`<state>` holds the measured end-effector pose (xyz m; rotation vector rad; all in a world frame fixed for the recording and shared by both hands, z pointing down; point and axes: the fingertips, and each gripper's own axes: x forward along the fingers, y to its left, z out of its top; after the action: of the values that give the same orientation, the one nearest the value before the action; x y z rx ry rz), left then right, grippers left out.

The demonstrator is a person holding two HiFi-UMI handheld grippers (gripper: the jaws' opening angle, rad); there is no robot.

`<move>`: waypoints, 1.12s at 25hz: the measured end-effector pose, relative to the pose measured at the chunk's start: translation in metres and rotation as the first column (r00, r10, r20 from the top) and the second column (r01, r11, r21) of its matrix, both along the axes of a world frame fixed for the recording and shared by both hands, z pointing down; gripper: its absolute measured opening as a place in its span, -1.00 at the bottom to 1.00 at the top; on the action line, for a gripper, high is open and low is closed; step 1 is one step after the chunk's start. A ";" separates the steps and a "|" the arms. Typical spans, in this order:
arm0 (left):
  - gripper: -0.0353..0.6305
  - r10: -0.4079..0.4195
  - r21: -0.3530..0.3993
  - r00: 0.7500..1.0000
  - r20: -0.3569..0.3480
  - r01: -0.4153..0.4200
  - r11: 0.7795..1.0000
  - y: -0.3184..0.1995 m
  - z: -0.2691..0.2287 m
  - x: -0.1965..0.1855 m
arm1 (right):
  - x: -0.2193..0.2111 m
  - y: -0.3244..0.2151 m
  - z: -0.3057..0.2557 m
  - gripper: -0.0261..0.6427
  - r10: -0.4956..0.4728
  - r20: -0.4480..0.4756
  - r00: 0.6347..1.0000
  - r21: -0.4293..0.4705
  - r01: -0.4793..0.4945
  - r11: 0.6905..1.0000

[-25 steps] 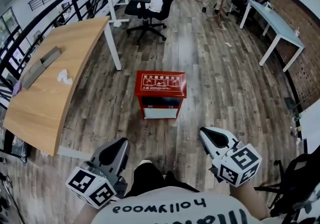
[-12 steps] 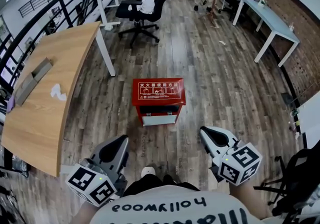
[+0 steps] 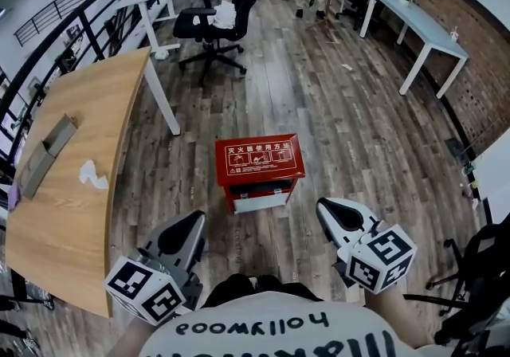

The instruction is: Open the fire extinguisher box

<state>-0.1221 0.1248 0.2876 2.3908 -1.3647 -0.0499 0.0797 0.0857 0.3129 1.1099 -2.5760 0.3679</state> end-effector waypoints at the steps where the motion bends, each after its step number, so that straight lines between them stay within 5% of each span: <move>1: -0.85 0.006 0.001 1.000 0.002 -0.006 1.000 -0.003 0.002 -0.004 | -0.003 -0.002 0.001 -0.89 0.008 -0.001 1.000 0.002 -0.008 1.000; 14: -0.85 0.056 -0.021 0.998 -0.039 -0.057 0.998 -0.030 0.020 -0.006 | 0.005 -0.014 0.015 -0.89 0.074 -0.049 0.996 -0.023 -0.075 0.997; 28: -0.85 -0.049 -0.076 0.995 -0.086 0.042 0.996 -0.091 0.036 0.027 | 0.043 -0.089 0.016 -0.89 -0.008 -0.108 0.994 -0.038 0.004 0.999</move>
<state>-0.0955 0.0343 0.3231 2.2693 -1.3567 -0.1128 0.1225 -0.0030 0.3289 1.0785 -2.4673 0.3431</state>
